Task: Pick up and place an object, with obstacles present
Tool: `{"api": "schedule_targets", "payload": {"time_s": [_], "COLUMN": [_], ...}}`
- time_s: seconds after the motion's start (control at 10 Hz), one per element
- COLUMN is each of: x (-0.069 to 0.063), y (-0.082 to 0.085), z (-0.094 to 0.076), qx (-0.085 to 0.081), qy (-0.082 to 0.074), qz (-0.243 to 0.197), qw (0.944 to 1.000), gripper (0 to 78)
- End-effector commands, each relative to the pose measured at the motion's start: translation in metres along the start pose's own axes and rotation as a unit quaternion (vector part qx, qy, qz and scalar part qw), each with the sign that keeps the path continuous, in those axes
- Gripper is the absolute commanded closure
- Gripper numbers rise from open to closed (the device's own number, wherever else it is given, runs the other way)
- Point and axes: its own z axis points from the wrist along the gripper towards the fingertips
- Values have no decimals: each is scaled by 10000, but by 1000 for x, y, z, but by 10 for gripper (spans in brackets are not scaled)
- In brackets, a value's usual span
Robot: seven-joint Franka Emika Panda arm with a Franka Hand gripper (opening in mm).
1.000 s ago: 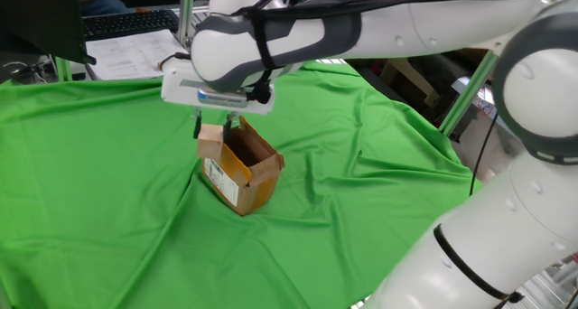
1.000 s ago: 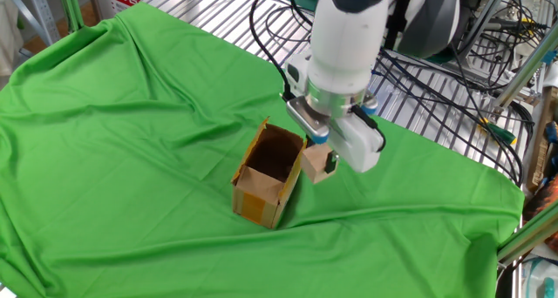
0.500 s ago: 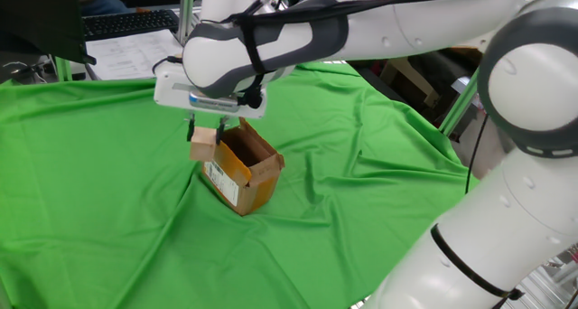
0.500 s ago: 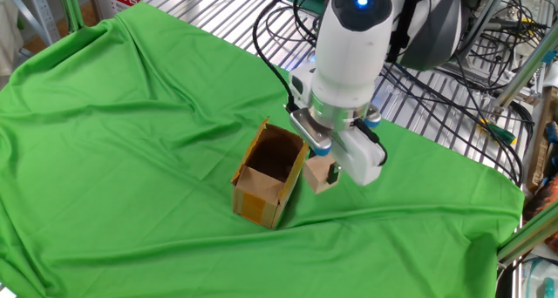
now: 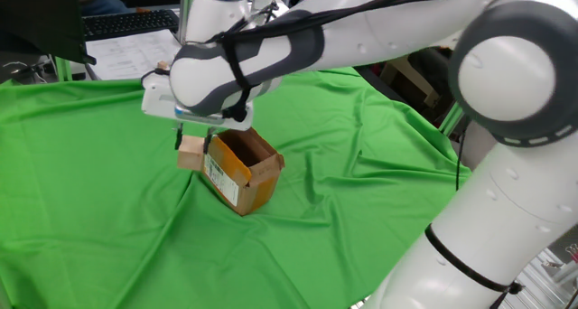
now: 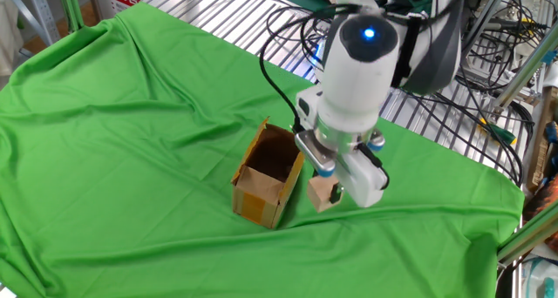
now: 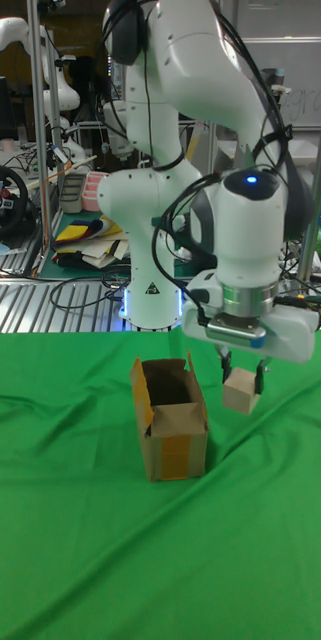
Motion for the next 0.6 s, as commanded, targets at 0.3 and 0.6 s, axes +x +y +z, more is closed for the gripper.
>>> {"api": "schedule_targets", "payload": {"time_s": [0.3, 0.6], "x": [1, 2], "y": [15, 17], "z": [39, 51], "qx": [-94, -81], "qy": [-200, -216], "qz": [90, 28], "qw": [9997, 9997], "gripper": [762, 762]}}
